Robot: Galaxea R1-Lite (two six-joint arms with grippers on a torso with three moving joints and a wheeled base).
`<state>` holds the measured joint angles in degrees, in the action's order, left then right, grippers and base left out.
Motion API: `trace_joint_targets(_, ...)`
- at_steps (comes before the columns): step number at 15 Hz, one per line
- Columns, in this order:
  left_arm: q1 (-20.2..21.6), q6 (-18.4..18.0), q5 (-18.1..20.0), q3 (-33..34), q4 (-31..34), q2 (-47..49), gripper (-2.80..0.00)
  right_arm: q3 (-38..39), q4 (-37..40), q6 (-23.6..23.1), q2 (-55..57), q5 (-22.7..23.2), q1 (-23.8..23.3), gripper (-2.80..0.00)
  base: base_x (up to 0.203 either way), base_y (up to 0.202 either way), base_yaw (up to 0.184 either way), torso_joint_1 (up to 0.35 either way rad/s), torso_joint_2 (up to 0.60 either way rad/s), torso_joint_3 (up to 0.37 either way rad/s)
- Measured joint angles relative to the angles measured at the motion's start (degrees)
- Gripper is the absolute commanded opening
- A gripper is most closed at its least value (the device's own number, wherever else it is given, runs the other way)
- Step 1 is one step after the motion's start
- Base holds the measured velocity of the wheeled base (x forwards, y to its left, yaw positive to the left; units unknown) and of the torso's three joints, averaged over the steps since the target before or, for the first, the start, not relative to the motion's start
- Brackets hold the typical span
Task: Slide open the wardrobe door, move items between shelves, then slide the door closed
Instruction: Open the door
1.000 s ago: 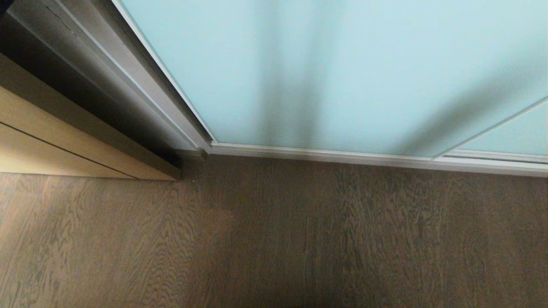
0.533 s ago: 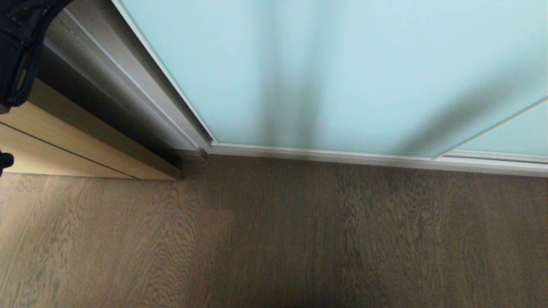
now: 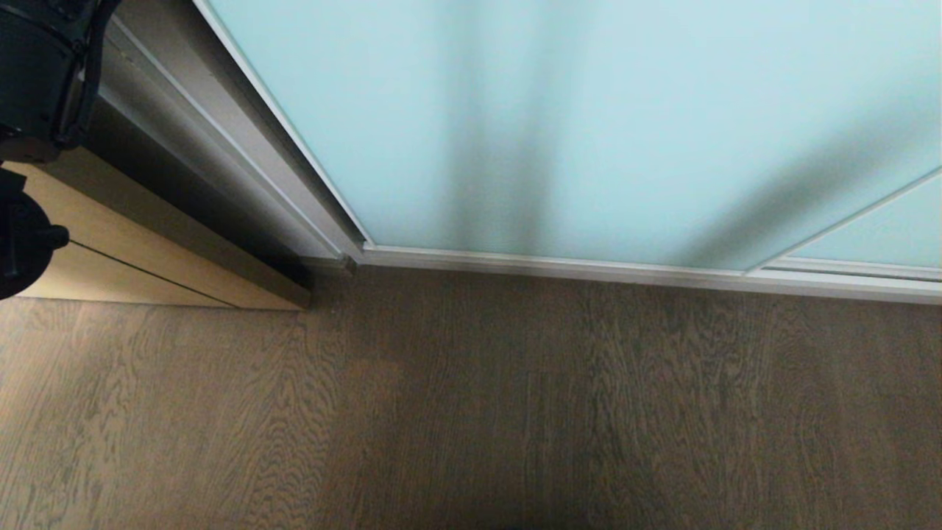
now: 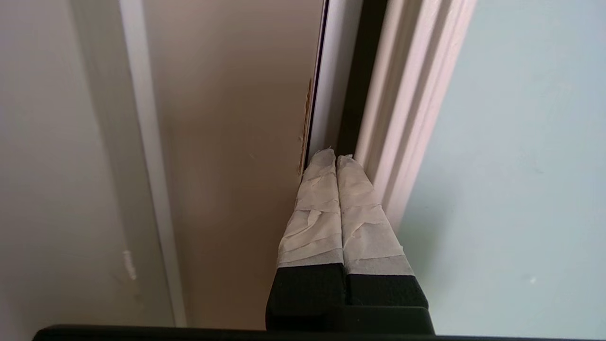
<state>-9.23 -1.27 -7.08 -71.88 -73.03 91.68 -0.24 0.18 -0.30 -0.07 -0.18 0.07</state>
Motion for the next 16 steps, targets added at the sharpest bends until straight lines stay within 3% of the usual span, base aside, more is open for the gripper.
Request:
trace_joint_targets(11,0.04,0.36,0.19,-6.35,0.04,7.11,-2.8,-0.02,0.0,0.02,0.0,0.01,0.0,-2.8,0.0,0.0,0.0,0.0,0.0,0.0)
trace_joint_targets(16,-4.16,0.12,-0.31,-6.48,-0.42,7.64,-2.8,-0.02,-0.02,0.01,0.0,0.0,0.0,-2.8,0.0,0.0,0.0,0.0,0.0,0.0)
